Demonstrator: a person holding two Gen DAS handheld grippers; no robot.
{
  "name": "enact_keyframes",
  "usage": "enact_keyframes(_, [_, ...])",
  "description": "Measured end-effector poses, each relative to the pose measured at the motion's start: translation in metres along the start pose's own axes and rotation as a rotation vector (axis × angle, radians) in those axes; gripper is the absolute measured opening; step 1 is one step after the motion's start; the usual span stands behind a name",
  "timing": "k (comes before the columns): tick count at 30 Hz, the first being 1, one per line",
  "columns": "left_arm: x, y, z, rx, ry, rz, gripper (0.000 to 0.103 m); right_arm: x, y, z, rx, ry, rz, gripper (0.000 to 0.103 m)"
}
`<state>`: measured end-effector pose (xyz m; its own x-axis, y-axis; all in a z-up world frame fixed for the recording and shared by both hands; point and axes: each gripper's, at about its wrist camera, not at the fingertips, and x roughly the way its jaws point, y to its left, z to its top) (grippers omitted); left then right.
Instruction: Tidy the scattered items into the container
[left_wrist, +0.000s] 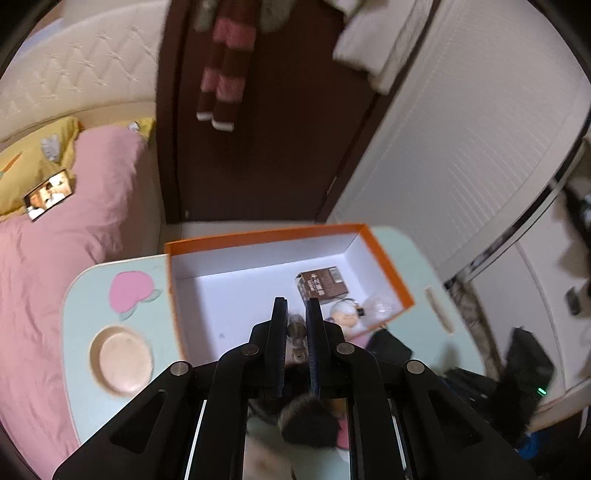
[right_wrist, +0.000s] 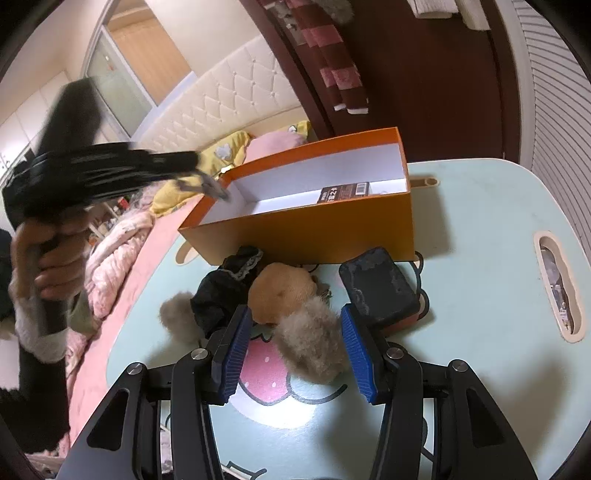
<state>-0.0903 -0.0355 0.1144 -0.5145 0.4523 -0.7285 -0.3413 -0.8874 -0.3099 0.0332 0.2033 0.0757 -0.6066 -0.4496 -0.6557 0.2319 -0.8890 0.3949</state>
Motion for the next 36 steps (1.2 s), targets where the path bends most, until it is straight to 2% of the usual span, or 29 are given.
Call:
enact_keyframes(4, [-0.029, 0.021, -0.033, -0.098, -0.073, 0.043, 0.011, 0.001, 0.008, 0.0, -0.018, 0.002, -0.001, 0.05])
enact_keyframes(6, [-0.031, 0.033, -0.052, -0.129, -0.094, 0.065, 0.011, 0.003, 0.011, 0.001, -0.028, 0.006, 0.0, 0.05])
enact_keyframes(10, [-0.016, 0.048, -0.088, -0.209, -0.075, 0.027, 0.011, 0.006, 0.021, 0.01, -0.059, 0.02, -0.017, 0.05])
enact_keyframes(13, [-0.002, 0.051, -0.106, -0.227, -0.067, 0.027, 0.011, 0.002, 0.027, 0.028, -0.09, 0.006, -0.023, 0.052])
enact_keyframes(17, [0.005, 0.054, -0.121, -0.249, -0.087, 0.01, 0.011, 0.001, 0.031, 0.062, -0.1, -0.015, -0.028, 0.066])
enact_keyframes(21, [0.008, 0.055, -0.131, -0.26, -0.114, -0.012, 0.012, 0.014, 0.026, 0.099, -0.066, 0.006, -0.069, 0.067])
enact_keyframes(22, [0.009, 0.055, -0.133, -0.264, -0.119, -0.012, 0.016, 0.019, 0.025, 0.106, -0.072, 0.024, -0.092, 0.067])
enact_keyframes(24, [0.008, 0.053, -0.137, -0.271, -0.134, -0.006, 0.04, 0.036, 0.028, 0.123, -0.103, 0.096, -0.142, 0.067])
enact_keyframes(26, [0.005, 0.05, -0.139, -0.262, -0.166, 0.039, 0.057, 0.049, 0.028, 0.134, -0.113, 0.163, -0.125, 0.067])
enact_keyframes(28, [0.0, 0.044, -0.141, -0.216, -0.208, 0.11, 0.061, 0.064, 0.026, 0.148, -0.094, 0.229, -0.118, 0.067])
enact_keyframes(30, [-0.003, 0.041, -0.141, -0.18, -0.233, 0.144, 0.068, 0.078, 0.023, 0.157, -0.088, 0.283, -0.146, 0.067])
enact_keyframes(33, [-0.005, 0.042, -0.144, -0.18, -0.257, 0.15, 0.07, 0.102, 0.014, 0.172, -0.066, 0.377, -0.202, 0.067])
enact_keyframes(36, [-0.004, 0.05, -0.144, -0.211, -0.25, 0.134, 0.07, 0.127, 0.004, 0.179, -0.039, 0.473, -0.221, 0.067])
